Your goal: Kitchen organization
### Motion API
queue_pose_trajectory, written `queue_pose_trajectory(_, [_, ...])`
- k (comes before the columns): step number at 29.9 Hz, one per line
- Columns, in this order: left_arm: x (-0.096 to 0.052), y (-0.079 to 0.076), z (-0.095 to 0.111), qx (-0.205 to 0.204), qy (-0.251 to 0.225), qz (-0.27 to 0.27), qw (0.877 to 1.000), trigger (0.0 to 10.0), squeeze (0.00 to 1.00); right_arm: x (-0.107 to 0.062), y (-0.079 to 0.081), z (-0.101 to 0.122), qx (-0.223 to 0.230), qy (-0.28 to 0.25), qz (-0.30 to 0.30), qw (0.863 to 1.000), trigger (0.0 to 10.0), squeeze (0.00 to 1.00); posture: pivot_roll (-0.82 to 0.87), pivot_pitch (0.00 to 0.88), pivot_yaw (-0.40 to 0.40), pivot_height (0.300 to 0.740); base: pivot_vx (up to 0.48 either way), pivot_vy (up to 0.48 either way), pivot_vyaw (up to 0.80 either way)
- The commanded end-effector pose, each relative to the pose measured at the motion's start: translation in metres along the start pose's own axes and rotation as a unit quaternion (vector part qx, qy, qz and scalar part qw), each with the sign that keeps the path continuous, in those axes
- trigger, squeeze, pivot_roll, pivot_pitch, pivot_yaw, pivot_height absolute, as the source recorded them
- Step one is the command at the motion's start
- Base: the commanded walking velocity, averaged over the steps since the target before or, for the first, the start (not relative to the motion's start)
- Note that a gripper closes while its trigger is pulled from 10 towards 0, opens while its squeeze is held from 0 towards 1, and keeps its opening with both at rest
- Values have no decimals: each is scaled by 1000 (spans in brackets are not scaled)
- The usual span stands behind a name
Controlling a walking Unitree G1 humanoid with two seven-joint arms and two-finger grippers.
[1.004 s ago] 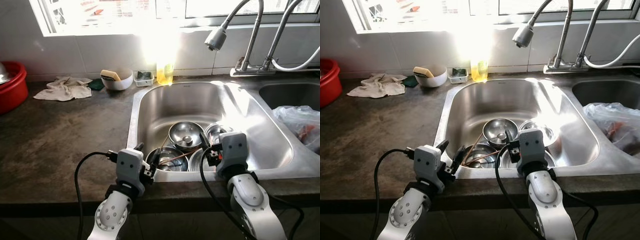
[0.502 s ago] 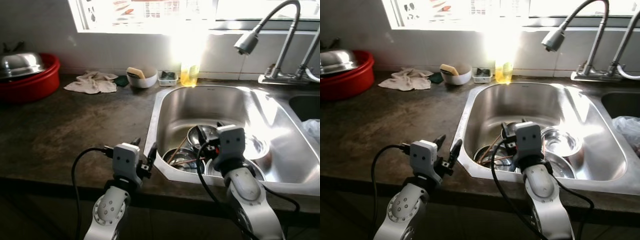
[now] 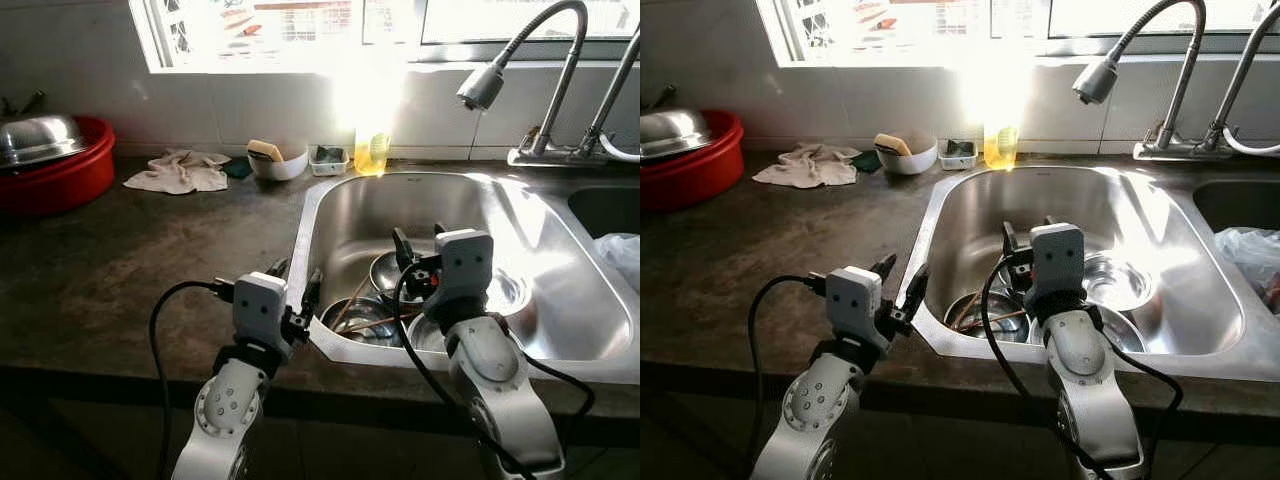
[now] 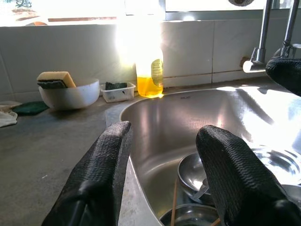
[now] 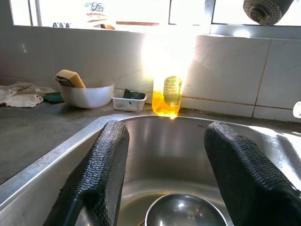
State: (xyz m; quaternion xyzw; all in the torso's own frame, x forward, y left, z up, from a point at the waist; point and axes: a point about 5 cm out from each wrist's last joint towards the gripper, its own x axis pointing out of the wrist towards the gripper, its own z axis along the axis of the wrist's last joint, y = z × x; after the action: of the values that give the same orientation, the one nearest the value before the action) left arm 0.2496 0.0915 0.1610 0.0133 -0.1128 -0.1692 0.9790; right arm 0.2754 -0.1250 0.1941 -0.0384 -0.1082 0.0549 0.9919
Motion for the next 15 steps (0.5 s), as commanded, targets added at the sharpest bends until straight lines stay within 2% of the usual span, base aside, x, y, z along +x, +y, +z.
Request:
queue_pose_trajectory(1, [1, 0, 3, 8, -5, 2, 1000, 10000, 0, 2, -1, 6, 4, -9, -7, 1000, 10000, 0, 70, 0, 4, 740, 0, 0, 0])
queue_pose_trajectory(10, [2, 0, 5, 8, -11, 2, 1000, 10000, 0, 2, -1, 4, 5, -2, -9, 1000, 10000, 0, 68, 0, 5, 740, 0, 0, 0])
queue_pose_trajectory(15, [2, -2, 5, 6, -9, -2, 1000, 10000, 0, 1, -1, 2, 4, 3, -8, 1000, 10000, 0, 72, 0, 3, 740, -263, 0, 0])
